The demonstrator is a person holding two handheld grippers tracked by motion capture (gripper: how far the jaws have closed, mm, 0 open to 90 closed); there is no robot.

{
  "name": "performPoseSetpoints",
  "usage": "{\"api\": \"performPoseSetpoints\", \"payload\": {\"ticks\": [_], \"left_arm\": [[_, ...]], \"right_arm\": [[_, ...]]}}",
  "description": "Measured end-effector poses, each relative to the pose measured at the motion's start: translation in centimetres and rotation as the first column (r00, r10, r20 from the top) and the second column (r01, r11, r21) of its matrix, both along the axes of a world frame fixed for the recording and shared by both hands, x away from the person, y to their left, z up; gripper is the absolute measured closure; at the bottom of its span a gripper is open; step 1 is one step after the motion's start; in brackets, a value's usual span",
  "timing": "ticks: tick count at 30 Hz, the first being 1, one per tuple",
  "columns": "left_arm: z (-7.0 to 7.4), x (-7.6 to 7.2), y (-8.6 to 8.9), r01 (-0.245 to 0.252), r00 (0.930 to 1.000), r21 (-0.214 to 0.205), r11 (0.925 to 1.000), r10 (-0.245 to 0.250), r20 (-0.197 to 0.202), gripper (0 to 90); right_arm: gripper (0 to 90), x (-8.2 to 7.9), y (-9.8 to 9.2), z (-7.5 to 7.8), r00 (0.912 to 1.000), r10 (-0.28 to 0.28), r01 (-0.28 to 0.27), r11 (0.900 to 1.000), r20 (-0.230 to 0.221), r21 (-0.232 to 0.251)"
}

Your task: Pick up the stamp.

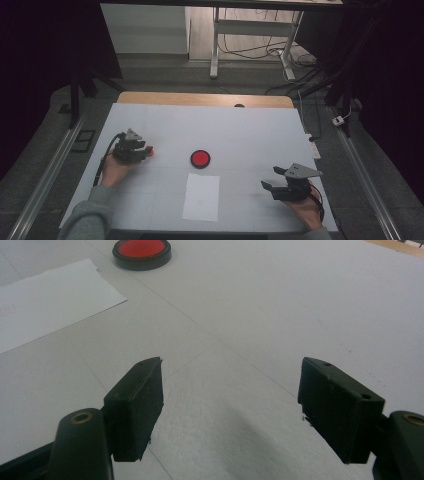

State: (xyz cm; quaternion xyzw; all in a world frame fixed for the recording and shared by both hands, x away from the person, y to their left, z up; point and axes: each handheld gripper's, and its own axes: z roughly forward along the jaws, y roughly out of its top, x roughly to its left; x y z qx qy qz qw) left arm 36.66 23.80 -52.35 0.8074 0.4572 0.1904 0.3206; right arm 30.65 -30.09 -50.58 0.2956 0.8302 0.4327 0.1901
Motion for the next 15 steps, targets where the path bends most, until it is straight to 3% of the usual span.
{"api": "performPoseSetpoints", "payload": {"ticks": [10, 15], "left_arm": [[-0.12, 0.11, 0.03, 0.016, 0.9999, -0.012, 0.9998, -0.016, 0.005, 70.8], [-0.1, 0.1, -0.01, 0.016, 0.9998, -0.008, 0.9998, -0.016, 0.008, 72.1]], "right_arm": [[25.5, 0.02, 0.0, 0.0, 1.0, -0.002, 0.002, 1.0, 0.0, -0.004], [25.5, 0.02, 0.05, 0.0, 1.0, 0.001, -0.001, 1.0, 0.001, 0.0]]}}
